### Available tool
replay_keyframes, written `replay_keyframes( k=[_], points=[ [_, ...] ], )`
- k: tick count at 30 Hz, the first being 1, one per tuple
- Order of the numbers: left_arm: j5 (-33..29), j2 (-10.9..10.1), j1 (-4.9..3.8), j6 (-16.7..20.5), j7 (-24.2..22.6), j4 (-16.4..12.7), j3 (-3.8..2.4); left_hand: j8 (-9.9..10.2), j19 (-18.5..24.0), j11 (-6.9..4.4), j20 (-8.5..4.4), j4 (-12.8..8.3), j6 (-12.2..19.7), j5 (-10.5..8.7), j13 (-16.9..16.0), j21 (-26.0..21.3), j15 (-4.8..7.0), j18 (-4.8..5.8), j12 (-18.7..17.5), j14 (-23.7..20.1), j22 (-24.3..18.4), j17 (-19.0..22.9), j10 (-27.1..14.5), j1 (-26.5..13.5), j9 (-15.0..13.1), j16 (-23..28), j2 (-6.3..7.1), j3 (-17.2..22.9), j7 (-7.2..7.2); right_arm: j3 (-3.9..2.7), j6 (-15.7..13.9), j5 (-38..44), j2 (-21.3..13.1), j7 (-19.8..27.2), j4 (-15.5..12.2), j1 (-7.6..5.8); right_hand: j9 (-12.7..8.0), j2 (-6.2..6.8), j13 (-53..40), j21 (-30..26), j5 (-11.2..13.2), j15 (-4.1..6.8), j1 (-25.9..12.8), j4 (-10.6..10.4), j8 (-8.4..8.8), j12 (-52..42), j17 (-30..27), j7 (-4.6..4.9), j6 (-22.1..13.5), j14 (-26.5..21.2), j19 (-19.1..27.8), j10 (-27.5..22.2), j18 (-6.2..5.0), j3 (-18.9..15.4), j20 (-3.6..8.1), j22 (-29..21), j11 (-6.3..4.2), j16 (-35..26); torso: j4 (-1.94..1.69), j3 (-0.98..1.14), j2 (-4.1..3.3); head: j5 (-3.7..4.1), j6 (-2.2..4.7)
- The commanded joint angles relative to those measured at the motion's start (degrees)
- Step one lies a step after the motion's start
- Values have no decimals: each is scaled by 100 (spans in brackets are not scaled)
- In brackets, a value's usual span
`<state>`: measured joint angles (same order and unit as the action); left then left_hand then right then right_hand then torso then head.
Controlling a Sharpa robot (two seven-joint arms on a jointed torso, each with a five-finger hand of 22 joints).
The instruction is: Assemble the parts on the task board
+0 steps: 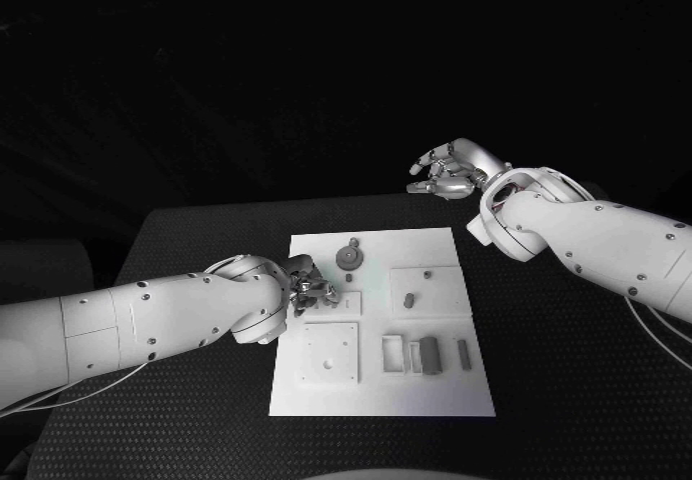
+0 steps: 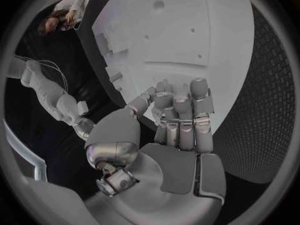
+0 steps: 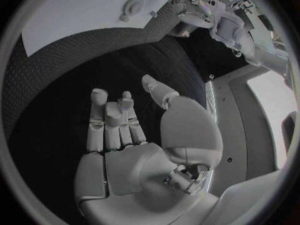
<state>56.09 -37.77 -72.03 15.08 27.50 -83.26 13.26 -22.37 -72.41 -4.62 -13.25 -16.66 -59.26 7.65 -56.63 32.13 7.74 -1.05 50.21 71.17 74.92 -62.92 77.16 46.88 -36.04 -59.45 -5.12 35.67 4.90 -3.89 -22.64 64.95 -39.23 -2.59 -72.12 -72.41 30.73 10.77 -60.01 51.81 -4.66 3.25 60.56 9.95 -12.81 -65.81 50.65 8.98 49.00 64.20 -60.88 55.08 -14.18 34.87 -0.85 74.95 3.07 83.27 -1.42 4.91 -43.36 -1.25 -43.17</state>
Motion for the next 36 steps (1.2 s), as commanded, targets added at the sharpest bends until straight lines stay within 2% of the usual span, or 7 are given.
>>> replay_keyframes(
  k=[1,20,36],
  points=[
    [172,16,6,-104,35,-4,-2,-42,-17,-86,-60,-2,-750,33,11,19,81,-168,38,-117,132,21,-70,4,-3,-46,-52,28,-405,-3,80,-1,-2,65,-2,-4,-9,-71,8,-30,17,-21,-2,25,31,-20,-7,54,-32,-18,23,-39,-82,-27,5,96,3,-15,-5,-4,0,7,-17],
    [305,86,72,-170,99,103,-2,-70,3,-87,-65,-3,-732,29,49,54,76,-162,86,-154,134,118,-89,-67,-24,-144,-87,65,-406,-3,109,-18,2,76,-18,-3,-11,-81,10,-32,18,-22,-12,32,31,-22,-7,56,-35,-21,26,-41,-82,-39,2,97,5,-15,-2,2,1,2,-41],
    [392,122,118,-122,87,181,-3,-116,-3,-100,-86,0,-740,-31,87,119,107,-162,192,-193,133,252,-105,-275,-45,-312,-177,73,-419,-3,115,-23,-2,81,-27,-3,-14,-82,12,-34,18,-24,-28,32,31,-23,-8,57,-39,-25,29,-44,-82,-50,-2,98,6,-15,-1,4,1,9,-39]
  ],
)
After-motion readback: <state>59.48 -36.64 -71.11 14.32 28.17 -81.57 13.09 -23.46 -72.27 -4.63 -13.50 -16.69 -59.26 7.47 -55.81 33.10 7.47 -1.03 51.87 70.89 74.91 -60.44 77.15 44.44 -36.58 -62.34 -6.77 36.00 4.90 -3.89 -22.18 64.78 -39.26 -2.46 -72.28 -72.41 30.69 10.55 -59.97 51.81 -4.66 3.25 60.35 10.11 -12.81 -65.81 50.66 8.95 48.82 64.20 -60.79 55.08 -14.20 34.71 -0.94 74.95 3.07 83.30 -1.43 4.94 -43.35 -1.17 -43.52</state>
